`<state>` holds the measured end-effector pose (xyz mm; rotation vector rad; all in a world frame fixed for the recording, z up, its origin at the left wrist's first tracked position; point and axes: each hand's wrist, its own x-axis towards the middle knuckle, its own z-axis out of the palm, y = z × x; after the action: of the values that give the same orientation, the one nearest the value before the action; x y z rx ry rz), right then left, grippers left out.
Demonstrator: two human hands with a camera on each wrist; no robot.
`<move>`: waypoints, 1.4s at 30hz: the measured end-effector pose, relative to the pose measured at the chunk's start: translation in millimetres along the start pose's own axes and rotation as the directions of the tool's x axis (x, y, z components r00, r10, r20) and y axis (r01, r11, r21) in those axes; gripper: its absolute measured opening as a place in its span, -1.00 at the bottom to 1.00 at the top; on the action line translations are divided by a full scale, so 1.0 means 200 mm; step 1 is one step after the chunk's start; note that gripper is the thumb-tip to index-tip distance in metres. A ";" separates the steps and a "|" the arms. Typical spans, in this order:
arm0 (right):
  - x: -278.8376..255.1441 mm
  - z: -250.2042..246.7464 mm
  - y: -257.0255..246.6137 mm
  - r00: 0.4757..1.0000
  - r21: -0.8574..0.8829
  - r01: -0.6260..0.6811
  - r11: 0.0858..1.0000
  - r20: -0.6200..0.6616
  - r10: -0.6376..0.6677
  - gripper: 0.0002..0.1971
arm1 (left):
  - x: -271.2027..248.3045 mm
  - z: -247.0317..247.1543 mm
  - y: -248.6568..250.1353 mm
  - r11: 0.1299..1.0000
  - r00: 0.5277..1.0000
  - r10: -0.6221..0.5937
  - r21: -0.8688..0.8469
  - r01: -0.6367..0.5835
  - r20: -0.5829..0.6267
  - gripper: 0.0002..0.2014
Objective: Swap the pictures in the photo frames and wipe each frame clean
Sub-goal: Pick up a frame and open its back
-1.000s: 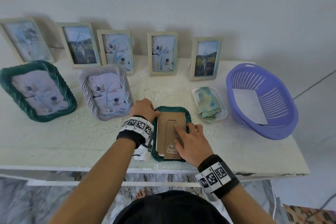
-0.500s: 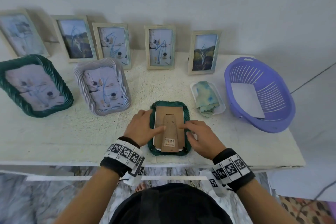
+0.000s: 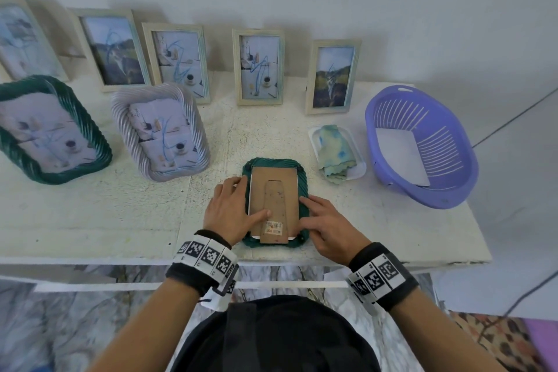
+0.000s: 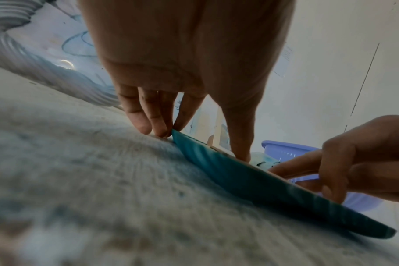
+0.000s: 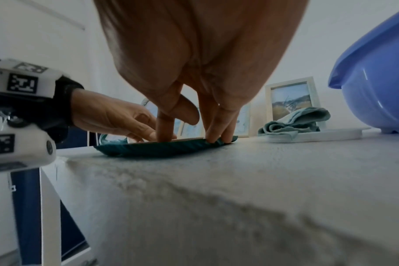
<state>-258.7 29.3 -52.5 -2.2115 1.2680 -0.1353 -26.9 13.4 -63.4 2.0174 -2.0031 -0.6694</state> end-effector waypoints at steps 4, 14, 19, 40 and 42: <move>0.00 0.00 0.01 1.000 -0.012 -0.006 1.000 0.004 0.006 -0.64 | 0.00 0.00 0.00 1.000 1.000 0.006 -0.014 -0.006 0.001 -0.18; 0.02 0.06 -0.07 0.992 -0.115 -0.097 0.989 -0.090 0.086 -0.40 | -0.01 0.00 -0.06 0.995 0.998 0.055 -0.082 -0.054 0.007 -0.04; 0.03 0.08 -0.09 0.984 -0.094 -0.124 0.988 -0.139 0.110 -0.39 | -0.05 -0.02 -0.17 0.978 0.983 0.163 -0.142 -0.150 0.081 0.02; 0.19 0.12 -0.34 0.948 -0.303 -0.265 0.916 -0.255 0.190 -0.53 | -0.06 0.10 -0.40 0.891 0.901 0.434 -0.152 -0.428 0.008 -0.37; 0.21 0.12 -0.37 0.939 -0.270 -0.311 0.911 -0.237 0.250 -0.49 | -0.06 0.11 -0.40 0.888 0.899 0.437 -0.154 -0.433 -0.011 -0.37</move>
<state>-171.9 34.0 -41.7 -2.2775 1.8122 -0.0477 34.4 31.9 -117.2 1.4046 -2.2331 -0.7172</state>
